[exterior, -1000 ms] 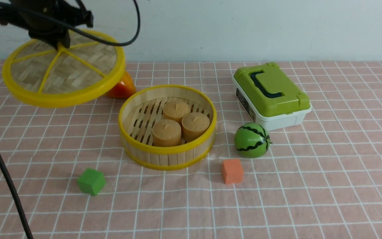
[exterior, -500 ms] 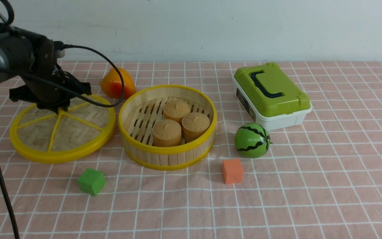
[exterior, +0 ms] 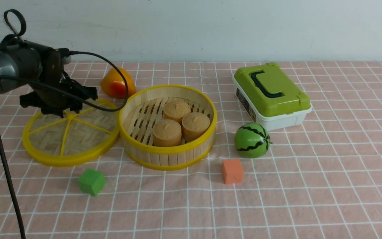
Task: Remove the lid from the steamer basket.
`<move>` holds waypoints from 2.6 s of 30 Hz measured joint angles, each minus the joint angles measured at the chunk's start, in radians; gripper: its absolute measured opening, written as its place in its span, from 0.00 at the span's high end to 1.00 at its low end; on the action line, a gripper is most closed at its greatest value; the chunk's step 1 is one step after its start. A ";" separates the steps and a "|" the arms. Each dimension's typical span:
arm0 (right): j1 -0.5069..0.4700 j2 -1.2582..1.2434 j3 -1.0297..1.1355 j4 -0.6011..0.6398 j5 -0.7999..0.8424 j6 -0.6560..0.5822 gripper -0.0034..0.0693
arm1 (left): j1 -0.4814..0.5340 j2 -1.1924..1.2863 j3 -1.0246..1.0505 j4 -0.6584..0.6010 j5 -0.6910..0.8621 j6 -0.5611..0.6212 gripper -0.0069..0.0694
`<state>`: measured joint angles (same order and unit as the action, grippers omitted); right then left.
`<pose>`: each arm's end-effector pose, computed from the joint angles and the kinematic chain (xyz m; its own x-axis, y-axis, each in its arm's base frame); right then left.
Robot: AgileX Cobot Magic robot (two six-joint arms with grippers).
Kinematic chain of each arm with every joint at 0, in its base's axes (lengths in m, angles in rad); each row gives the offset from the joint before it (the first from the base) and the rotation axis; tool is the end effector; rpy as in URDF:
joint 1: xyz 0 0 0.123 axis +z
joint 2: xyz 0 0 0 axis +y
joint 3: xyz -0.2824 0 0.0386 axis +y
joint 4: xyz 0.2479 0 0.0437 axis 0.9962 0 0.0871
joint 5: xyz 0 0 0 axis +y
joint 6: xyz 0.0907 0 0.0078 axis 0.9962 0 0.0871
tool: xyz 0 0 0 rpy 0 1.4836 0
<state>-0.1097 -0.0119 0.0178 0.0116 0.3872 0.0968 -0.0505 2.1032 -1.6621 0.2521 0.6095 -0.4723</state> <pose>0.0518 -0.0053 0.1729 -0.2863 0.1395 -0.9479 0.1368 0.9852 0.1037 0.4719 -0.0108 0.2071 -0.7746 -0.2196 -0.5930 -0.2439 0.9690 -0.0402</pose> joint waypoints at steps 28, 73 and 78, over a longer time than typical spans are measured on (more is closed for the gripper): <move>0.000 0.000 0.000 0.000 0.000 0.000 0.62 | 0.000 -1.130 0.700 -0.102 -0.505 0.006 0.93; 0.000 0.000 0.000 0.000 0.000 0.000 0.62 | -0.043 -2.114 1.694 -0.172 -0.238 0.004 0.93; 0.000 0.000 0.000 0.000 0.000 0.000 0.62 | 0.032 -2.114 1.694 -0.197 -0.231 0.074 0.93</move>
<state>-0.1097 -0.0119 0.0178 0.0116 0.3872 0.0968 -0.0182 -0.0110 0.0320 0.0548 0.3781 -0.3986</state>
